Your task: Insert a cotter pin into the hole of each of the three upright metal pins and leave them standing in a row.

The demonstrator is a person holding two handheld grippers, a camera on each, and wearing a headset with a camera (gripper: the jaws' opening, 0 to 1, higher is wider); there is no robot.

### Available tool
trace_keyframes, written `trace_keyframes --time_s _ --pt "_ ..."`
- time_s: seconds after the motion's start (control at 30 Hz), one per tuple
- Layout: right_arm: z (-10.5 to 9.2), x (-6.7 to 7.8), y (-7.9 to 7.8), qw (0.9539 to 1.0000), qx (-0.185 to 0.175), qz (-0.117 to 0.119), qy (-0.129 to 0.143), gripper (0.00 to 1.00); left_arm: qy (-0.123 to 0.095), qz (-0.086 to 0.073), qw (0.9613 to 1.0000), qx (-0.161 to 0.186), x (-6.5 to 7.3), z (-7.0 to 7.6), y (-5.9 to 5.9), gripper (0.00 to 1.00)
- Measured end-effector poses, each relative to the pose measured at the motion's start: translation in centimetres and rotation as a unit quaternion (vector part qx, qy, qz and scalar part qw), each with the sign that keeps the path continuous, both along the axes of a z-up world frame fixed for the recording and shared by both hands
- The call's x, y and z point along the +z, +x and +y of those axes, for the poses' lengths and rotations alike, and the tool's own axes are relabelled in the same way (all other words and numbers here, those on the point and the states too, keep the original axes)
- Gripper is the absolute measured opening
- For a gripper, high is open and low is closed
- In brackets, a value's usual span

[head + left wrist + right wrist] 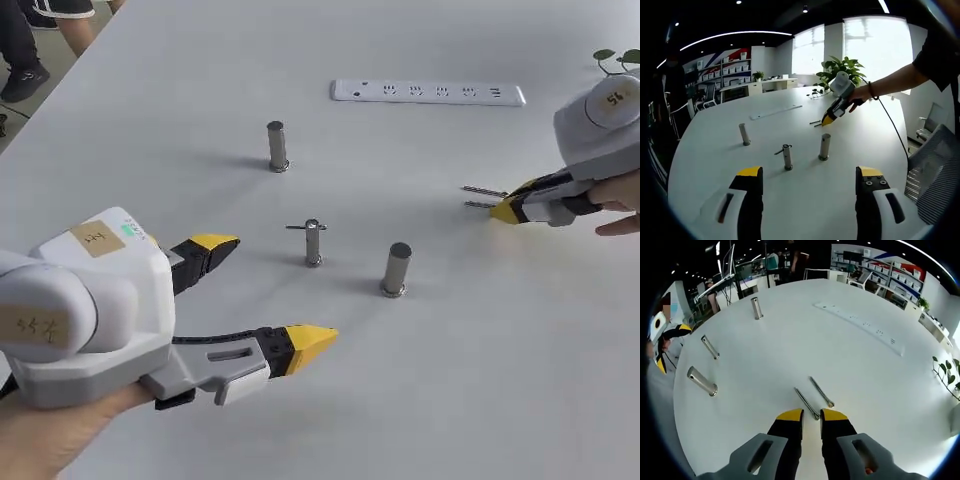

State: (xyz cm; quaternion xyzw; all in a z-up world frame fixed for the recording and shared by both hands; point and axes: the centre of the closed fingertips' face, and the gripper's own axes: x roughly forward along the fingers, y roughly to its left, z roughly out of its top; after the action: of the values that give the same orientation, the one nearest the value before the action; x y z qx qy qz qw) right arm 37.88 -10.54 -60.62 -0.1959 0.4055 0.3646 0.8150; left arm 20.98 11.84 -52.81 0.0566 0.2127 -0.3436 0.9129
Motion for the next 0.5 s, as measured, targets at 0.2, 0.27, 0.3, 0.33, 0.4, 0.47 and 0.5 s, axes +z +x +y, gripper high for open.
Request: trace_keyframes --time_s 0.2,0.27,0.3,0.33,0.4,0.47,0.5 --pt "-0.65 -0.21 0.21 0.9984 0.025 0.019 -0.047 0.04 0.001 0.001 1.0 -0.001 0.0 -0.01 -0.05 0.74" --pt "-0.48 -0.29 0.18 0.997 0.044 0.021 -0.06 0.03 0.001 0.001 1.0 -0.001 0.03 -0.01 -0.07 0.74" --pt "-0.48 -0.31 0.18 0.9962 0.049 0.023 -0.069 0.03 0.0 0.0 1.0 -0.001 0.11 0.0 -0.08 0.74" --pt "-0.44 -0.33 0.14 0.9955 0.055 0.026 -0.072 0.02 0.0 -0.001 1.0 -0.001 0.16 0.03 -0.09 0.74" --pt "-0.4 -0.36 0.21 0.9947 0.061 0.032 -0.076 0.02 0.0 -0.002 1.0 -0.002 0.24 0.08 -0.13 0.74" --pt "-0.43 -0.36 0.2 0.9943 0.06 0.044 -0.077 0.02 0.0 -0.002 1.0 -0.001 0.26 0.13 -0.16 0.73" --pt "-0.46 -0.39 0.18 0.9937 0.064 0.047 -0.079 0.02 0.001 -0.002 1.0 -0.002 0.25 0.13 -0.17 0.73"
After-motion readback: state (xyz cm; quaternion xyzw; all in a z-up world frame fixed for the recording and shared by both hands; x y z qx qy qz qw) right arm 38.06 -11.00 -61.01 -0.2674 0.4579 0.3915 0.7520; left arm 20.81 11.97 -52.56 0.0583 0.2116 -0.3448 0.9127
